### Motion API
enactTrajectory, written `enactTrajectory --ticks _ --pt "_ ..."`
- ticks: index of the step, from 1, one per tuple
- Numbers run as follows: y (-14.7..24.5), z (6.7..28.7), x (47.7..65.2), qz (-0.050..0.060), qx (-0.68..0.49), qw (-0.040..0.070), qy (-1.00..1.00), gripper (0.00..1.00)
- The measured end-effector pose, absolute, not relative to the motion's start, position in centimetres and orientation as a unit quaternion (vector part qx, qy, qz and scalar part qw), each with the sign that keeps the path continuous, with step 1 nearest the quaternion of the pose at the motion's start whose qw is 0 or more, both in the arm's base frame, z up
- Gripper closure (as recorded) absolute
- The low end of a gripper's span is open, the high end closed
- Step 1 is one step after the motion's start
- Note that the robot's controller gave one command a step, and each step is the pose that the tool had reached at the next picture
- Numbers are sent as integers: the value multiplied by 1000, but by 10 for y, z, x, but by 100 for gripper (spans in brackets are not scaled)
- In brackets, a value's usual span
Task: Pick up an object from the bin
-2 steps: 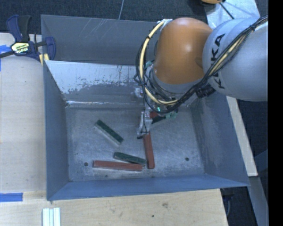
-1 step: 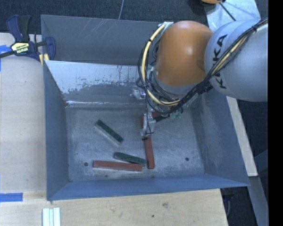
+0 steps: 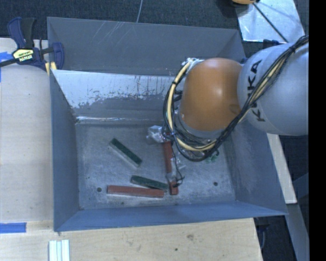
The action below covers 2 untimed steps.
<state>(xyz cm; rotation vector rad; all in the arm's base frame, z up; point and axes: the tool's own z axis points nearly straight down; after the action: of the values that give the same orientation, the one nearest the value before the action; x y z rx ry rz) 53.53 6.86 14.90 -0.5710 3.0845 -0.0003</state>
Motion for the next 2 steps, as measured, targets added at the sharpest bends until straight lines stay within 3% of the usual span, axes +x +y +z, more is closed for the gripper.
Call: enactTrajectory --ticks 1,2 --pt "63 73 498 0 -128 -3 992 100" --pt "63 71 501 0 -127 3 992 0"
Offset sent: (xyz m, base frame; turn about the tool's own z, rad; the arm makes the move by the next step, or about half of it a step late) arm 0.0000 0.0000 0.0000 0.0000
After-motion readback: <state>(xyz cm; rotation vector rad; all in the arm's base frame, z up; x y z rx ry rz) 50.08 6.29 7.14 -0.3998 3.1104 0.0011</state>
